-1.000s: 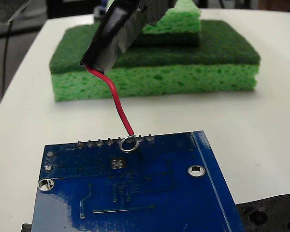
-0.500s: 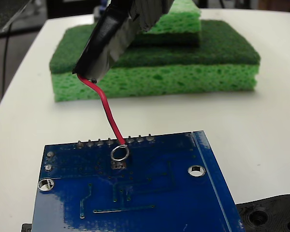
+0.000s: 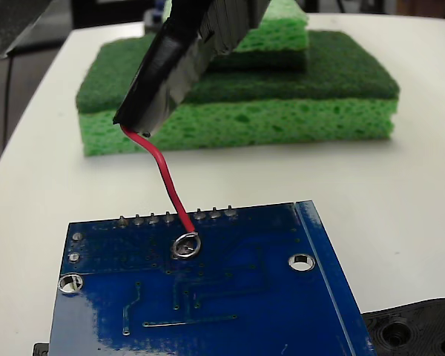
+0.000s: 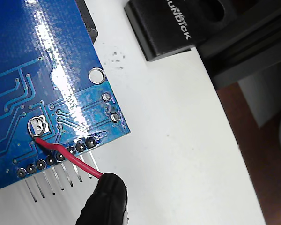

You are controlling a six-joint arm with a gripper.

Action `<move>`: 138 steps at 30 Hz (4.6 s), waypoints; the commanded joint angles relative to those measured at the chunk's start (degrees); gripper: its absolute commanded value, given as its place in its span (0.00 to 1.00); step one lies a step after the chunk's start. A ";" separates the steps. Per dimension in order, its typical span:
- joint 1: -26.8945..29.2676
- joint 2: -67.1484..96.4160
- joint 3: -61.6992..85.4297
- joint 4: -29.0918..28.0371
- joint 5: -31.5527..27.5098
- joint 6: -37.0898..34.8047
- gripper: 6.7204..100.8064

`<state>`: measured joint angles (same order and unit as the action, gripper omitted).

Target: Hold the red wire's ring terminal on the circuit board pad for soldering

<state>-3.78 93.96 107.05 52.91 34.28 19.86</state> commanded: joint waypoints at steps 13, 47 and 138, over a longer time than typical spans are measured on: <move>0.18 0.00 -0.53 -0.09 -0.26 -0.18 0.99; 0.18 -0.18 -0.79 0.35 -0.26 0.09 0.99; 13.18 81.04 60.82 -9.49 -41.13 -15.73 0.99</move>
<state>9.32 172.18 168.05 42.98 -4.92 4.13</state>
